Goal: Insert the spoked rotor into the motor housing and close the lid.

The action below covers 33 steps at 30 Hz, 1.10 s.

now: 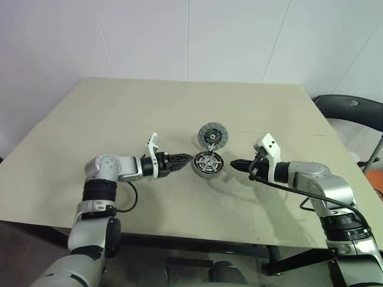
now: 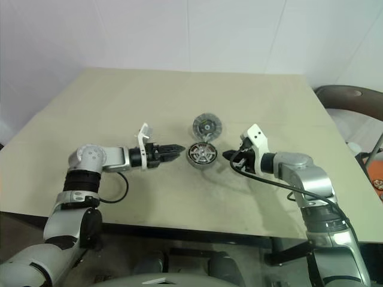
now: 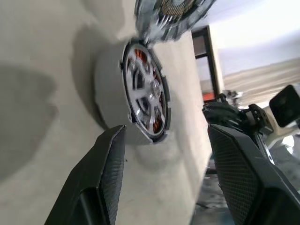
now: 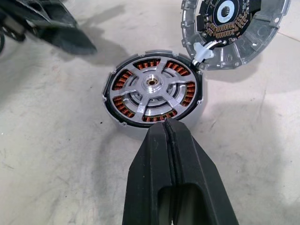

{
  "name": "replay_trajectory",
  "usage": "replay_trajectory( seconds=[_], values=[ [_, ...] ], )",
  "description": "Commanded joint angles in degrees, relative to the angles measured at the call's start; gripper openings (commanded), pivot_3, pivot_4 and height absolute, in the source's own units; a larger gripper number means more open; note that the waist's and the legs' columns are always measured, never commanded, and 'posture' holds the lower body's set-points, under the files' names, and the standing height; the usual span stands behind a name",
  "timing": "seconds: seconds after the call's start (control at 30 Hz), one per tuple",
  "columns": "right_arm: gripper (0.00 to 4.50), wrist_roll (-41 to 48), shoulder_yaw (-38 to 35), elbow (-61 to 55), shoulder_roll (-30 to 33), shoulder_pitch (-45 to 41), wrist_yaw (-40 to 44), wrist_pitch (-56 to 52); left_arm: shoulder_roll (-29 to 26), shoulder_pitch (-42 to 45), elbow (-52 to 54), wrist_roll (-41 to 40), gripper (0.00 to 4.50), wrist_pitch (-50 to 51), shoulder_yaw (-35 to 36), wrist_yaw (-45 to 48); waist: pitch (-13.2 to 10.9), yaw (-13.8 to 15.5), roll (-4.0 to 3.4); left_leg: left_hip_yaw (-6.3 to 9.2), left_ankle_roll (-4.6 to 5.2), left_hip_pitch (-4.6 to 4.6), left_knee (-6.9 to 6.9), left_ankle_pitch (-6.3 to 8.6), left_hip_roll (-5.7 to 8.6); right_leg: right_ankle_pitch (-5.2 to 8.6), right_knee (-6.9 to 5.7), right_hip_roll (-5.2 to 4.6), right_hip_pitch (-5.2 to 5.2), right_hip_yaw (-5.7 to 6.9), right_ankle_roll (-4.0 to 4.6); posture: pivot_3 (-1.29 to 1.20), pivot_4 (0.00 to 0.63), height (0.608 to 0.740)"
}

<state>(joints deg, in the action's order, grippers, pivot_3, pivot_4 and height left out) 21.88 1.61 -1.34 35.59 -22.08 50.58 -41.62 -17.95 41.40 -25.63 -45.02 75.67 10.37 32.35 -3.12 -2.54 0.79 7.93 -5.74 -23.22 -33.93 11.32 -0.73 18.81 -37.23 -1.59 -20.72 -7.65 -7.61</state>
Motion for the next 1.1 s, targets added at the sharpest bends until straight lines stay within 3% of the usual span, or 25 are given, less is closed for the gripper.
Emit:
replay_trajectory(
  seconds=[0.03, 0.07, 0.17, 0.4, 0.57, 0.7, 0.97, 1.1],
  values=[
    [0.00, -0.03, -0.24, -0.07, -0.06, -1.52, 0.10, 1.21, -0.34, 0.82, 6.16, 3.03, 2.95, -8.52, -0.48, 0.73, 0.00, 0.09, 0.00, 0.00, 0.00, 0.00, 0.00, 0.00, 0.00, 0.00, 0.00, 0.00, 0.00, 0.00, 0.00, 0.00, 0.000, 0.740],
    [0.00, -0.18, -0.03, 0.15, -0.26, -1.70, 0.12, 1.34, -0.25, 0.11, 8.23, 5.19, 2.95, -14.13, -1.71, 1.92, 0.00, 0.10, 0.01, 0.00, 0.00, 0.00, -0.01, 0.00, 0.00, 0.00, 0.01, -0.01, 0.01, 0.00, 0.00, 0.00, 0.000, 0.740],
    [0.00, -0.51, 0.43, 0.78, -0.75, -2.16, 0.05, 1.67, 0.96, -1.97, 11.09, 9.00, 2.38, -23.78, -4.45, 4.37, 0.00, 0.09, 0.00, 0.00, -0.01, 0.00, -0.03, -0.01, 0.00, -0.01, 0.01, -0.01, 0.04, 0.00, 0.01, 0.00, 0.000, 0.740],
    [0.00, -0.93, 1.62, 0.99, -1.87, -2.69, -0.20, 1.94, 6.44, -8.37, 13.26, 20.37, 0.08, -45.89, -15.60, 8.95, 0.00, 0.14, 0.00, 0.00, 0.00, 0.04, -0.04, 0.00, 0.00, -0.01, 0.02, -0.01, 0.09, 0.00, 0.01, 0.00, 0.000, 0.740],
    [0.00, -0.86, 2.29, 0.53, -2.37, -2.85, -0.21, 1.71, 10.80, -8.25, 8.66, 26.87, 0.03, -58.09, -18.12, 6.58, 0.01, 0.14, 0.00, 0.00, 0.01, 0.09, -0.16, 0.00, 0.00, -0.01, 0.01, -0.01, 0.18, 0.00, 0.01, 0.00, 0.000, 0.740],
    [0.00, -0.86, 2.60, 0.11, -2.91, -2.82, -0.57, 1.48, 12.64, -7.20, 5.94, 28.35, 0.03, -60.98, -18.38, 7.18, 0.00, 0.08, 0.00, -0.01, 0.02, 0.09, -0.18, 0.00, 0.01, 0.00, 0.02, -0.01, 0.19, 0.00, 0.01, 0.00, 0.000, 0.740],
    [0.00, -1.22, 2.79, -0.17, -3.73, -2.80, -1.99, 1.58, 10.33, -7.55, -2.05, 39.17, 0.03, -56.85, -26.60, 7.19, 0.02, 0.03, 0.01, 0.00, 0.02, 0.11, -0.17, 0.01, 0.00, -0.01, 0.00, 0.01, 0.20, 0.00, -0.01, 0.00, 0.000, 0.740],
    [0.00, -1.02, 2.43, -0.35, -3.78, -2.55, -2.55, 1.61, 10.30, -7.96, -2.36, 38.42, 0.03, -55.20, -24.82, 6.33, 0.05, 0.03, 0.00, 0.01, 0.03, 0.48, -0.16, 0.01, 0.00, 0.00, 0.01, 0.01, 0.55, 0.00, -0.01, 0.00, 0.000, 0.740]
  ],
)
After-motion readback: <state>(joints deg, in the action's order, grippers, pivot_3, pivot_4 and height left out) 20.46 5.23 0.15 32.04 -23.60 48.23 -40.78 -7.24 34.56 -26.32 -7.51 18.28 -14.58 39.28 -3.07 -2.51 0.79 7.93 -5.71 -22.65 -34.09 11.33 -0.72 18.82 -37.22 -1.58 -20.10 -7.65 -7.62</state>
